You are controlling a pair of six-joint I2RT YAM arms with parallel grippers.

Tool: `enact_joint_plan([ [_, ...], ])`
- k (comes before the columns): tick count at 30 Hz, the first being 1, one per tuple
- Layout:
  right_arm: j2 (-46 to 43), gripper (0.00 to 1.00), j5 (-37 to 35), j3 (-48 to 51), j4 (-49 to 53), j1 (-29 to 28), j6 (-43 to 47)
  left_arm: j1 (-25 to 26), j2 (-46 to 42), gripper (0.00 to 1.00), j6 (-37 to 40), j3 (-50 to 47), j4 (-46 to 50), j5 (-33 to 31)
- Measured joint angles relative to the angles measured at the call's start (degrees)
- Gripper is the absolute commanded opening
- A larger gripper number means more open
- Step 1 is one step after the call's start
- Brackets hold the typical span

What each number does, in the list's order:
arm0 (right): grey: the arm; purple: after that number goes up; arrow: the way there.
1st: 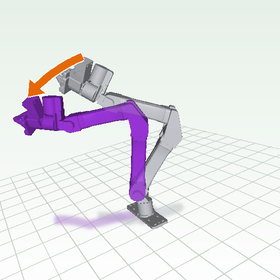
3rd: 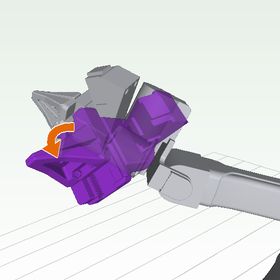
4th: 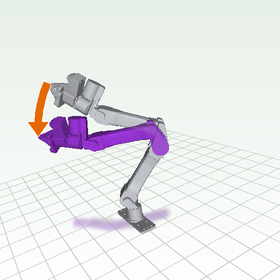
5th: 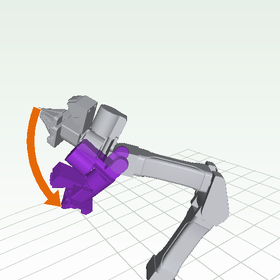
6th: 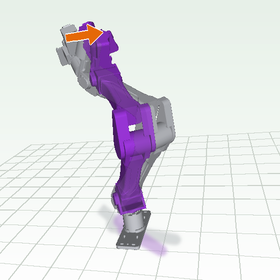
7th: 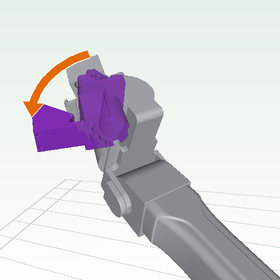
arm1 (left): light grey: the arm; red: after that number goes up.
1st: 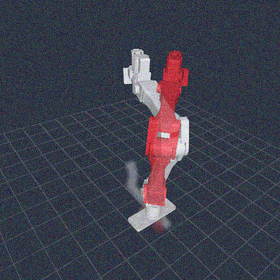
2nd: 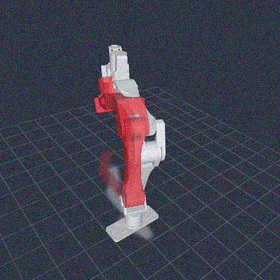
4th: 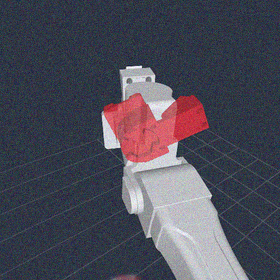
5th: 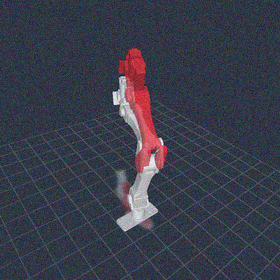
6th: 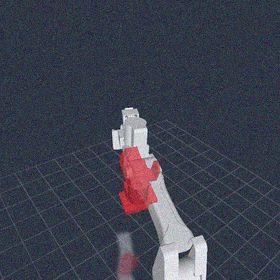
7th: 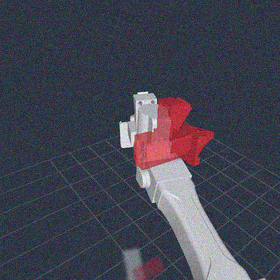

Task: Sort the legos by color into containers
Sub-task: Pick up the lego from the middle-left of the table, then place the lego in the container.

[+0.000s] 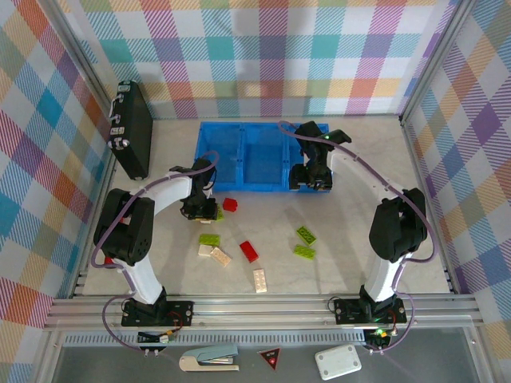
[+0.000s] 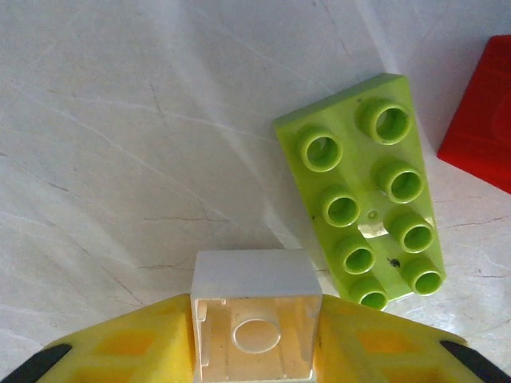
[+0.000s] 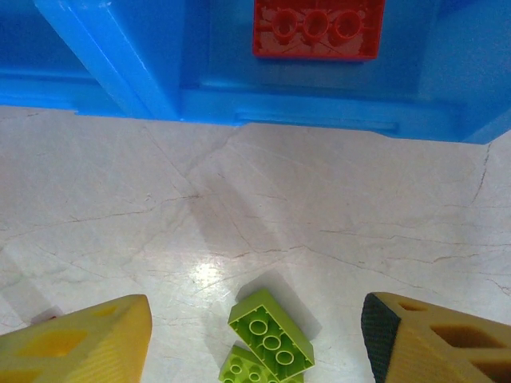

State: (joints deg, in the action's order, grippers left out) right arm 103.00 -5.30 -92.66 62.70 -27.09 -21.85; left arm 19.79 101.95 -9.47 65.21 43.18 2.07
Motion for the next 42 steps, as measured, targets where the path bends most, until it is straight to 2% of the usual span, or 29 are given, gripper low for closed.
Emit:
enact_joint_plan([
  [15,-0.57,0.71,-0.42,0.0,0.59,-0.31,0.0,0.02,-1.51,0.35,0.09,0.72,0.7,-0.63],
  [30,-2.43,0.71,-1.62,1.14,0.63,-0.31,-0.04,0.02,-4.94,0.34,-1.03,12.11,4.13,-2.23],
  [34,-2.56,0.71,-1.62,1.18,0.66,-0.31,-0.02,0.02,-2.91,0.34,-1.57,17.22,4.79,-2.73],
  [42,-3.67,0.71,-2.27,1.2,1.55,-0.31,0.0,-0.07,6.95,0.34,-1.6,26.82,4.87,-3.63],
])
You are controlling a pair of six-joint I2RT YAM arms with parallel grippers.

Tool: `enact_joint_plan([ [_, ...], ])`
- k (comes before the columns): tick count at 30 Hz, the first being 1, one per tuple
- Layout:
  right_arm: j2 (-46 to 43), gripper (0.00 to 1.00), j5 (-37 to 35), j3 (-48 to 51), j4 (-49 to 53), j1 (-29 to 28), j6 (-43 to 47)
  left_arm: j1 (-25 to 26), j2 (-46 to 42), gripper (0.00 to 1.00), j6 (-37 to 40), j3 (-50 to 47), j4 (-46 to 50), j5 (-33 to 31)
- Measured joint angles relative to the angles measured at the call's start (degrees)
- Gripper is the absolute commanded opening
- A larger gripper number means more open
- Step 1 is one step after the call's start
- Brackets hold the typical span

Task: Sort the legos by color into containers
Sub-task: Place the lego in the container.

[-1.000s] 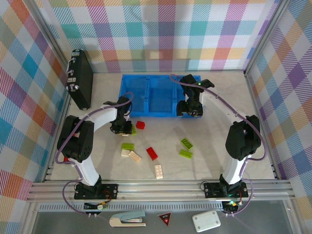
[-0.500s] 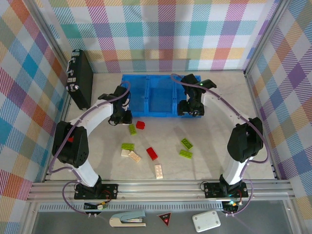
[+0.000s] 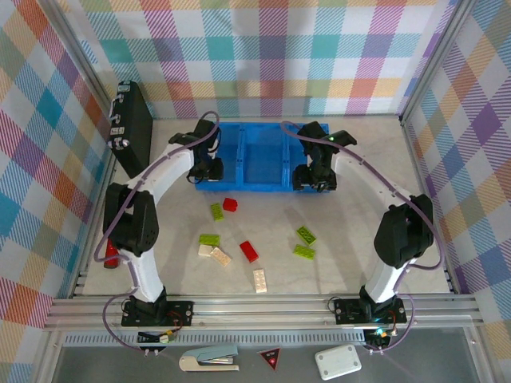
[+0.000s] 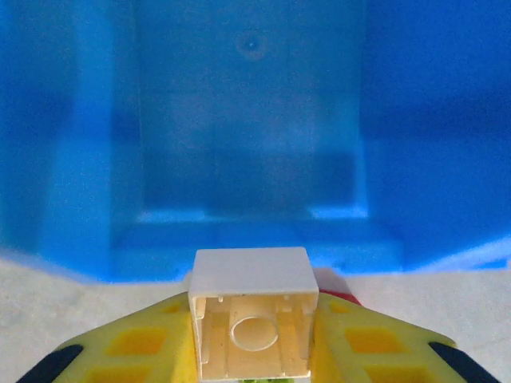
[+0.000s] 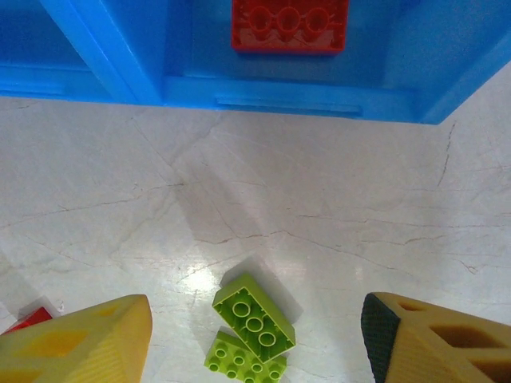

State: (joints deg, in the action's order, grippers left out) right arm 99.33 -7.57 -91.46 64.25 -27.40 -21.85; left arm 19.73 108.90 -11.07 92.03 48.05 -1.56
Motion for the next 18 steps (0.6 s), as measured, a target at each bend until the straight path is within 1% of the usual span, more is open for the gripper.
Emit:
enact_joint_plan([
  [10,-1.79,0.71,-0.59,1.9,0.28,0.0,-0.26,-0.48,9.29,0.33,0.22,8.02,0.02,0.79],
  [18,-1.92,0.71,-0.61,2.12,0.39,0.0,-0.46,-0.76,14.97,0.33,0.66,11.56,0.15,1.4],
])
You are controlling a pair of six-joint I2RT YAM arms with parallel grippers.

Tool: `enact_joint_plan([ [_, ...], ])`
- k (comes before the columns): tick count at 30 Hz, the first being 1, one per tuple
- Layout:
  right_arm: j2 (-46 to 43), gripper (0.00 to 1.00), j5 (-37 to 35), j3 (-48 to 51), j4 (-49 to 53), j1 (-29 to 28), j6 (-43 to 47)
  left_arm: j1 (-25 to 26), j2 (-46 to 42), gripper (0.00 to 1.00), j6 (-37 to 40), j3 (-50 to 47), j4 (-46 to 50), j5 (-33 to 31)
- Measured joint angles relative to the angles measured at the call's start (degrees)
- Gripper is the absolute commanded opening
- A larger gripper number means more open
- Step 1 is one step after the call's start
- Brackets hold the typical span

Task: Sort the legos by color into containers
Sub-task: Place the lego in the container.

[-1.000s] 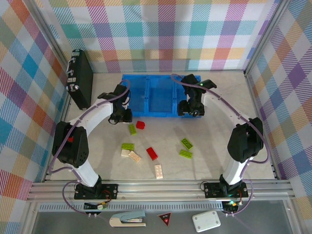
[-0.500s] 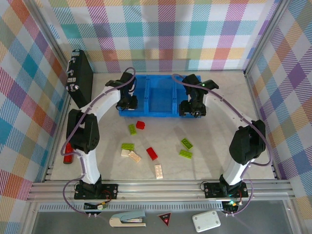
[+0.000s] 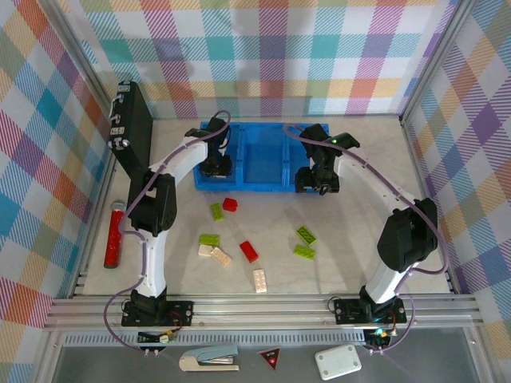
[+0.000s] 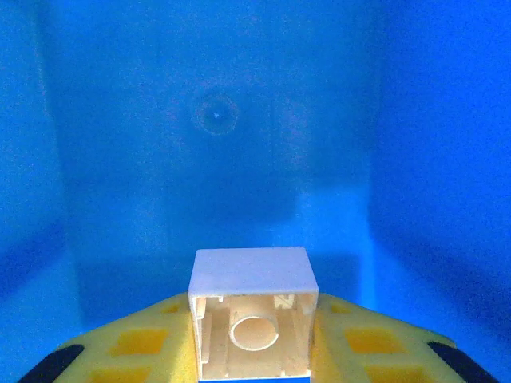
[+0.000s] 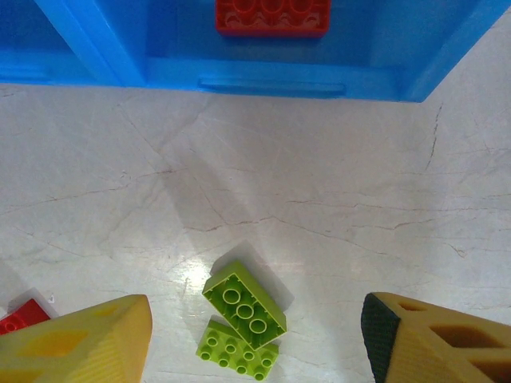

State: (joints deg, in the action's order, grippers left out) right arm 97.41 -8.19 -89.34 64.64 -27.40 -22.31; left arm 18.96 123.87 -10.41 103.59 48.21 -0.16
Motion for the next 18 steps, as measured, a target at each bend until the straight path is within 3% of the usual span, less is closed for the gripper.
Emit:
enact_joint_plan([
  [18,-0.17,0.71,0.02,1.95,-0.07,0.0,-0.9,-0.52,2.51,0.43,0.83,0.17,-0.24,0.76],
])
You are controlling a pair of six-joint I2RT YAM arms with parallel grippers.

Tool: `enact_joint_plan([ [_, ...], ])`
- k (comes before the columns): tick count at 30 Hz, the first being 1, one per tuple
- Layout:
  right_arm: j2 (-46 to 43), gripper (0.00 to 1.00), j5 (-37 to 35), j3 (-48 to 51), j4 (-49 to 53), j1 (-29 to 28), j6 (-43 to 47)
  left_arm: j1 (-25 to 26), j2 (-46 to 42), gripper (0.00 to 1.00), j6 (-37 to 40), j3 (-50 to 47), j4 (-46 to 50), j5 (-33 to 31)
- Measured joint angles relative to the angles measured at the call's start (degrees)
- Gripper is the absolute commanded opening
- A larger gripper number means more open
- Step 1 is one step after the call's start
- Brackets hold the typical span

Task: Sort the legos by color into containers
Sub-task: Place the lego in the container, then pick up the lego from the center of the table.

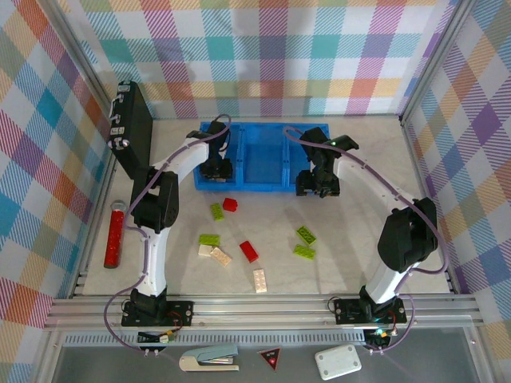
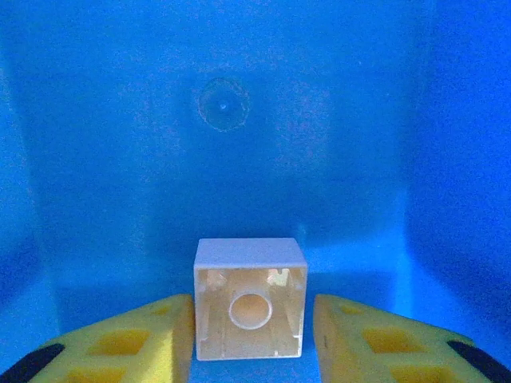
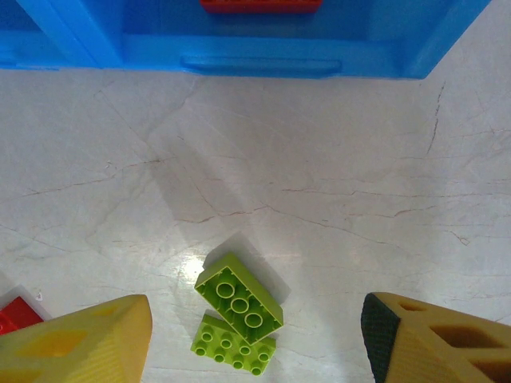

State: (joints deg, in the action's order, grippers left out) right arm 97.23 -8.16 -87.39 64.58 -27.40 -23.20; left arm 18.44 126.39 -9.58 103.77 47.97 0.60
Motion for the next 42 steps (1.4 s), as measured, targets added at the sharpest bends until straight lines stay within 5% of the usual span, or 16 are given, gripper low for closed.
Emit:
enact_joint_plan([
  [21,-0.44,0.73,1.33,5.81,-3.13,-0.37,-4.09,-0.22,-6.8,0.43,0.07,-0.13,1.66,0.35],
  [42,-5.84,0.78,9.16,23.41,-14.32,-2.84,-43.34,-3.61,-23.17,0.46,3.91,-6.91,7.1,2.86],
])
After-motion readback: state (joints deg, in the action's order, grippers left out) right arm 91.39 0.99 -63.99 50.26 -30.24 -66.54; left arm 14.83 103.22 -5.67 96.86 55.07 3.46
